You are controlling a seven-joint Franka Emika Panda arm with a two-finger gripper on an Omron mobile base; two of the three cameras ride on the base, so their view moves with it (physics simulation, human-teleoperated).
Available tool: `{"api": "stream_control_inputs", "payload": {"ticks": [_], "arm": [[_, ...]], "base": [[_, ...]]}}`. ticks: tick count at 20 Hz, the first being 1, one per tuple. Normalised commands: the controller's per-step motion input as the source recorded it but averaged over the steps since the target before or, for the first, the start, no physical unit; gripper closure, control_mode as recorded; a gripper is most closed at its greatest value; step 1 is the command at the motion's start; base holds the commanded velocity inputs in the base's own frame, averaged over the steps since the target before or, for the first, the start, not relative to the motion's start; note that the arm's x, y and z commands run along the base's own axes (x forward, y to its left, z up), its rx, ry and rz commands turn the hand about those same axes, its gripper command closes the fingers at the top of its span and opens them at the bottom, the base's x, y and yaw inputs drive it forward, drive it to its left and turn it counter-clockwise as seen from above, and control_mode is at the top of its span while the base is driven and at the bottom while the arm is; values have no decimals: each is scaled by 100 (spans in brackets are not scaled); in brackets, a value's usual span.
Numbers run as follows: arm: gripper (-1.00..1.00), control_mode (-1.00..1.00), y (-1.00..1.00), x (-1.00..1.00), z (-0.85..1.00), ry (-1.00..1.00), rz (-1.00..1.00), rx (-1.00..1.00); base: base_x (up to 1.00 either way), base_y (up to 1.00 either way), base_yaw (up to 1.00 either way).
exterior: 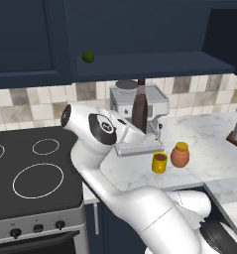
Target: Pick the syrup bottle and honey bottle from the cabinet and place them next to the mug.
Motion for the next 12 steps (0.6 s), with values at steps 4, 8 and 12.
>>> {"api": "stream_control_inputs", "payload": {"ticks": [4,8,12], "arm": [[100,-100,-5,-16,-77,-3,-8,0],[100,-100,-4,-3,-62,-5,-2,0],[100,-100,-4,0,-26,-2,0,0]], "base": [[0,0,0],[0,0,0],[0,0,0]]}}
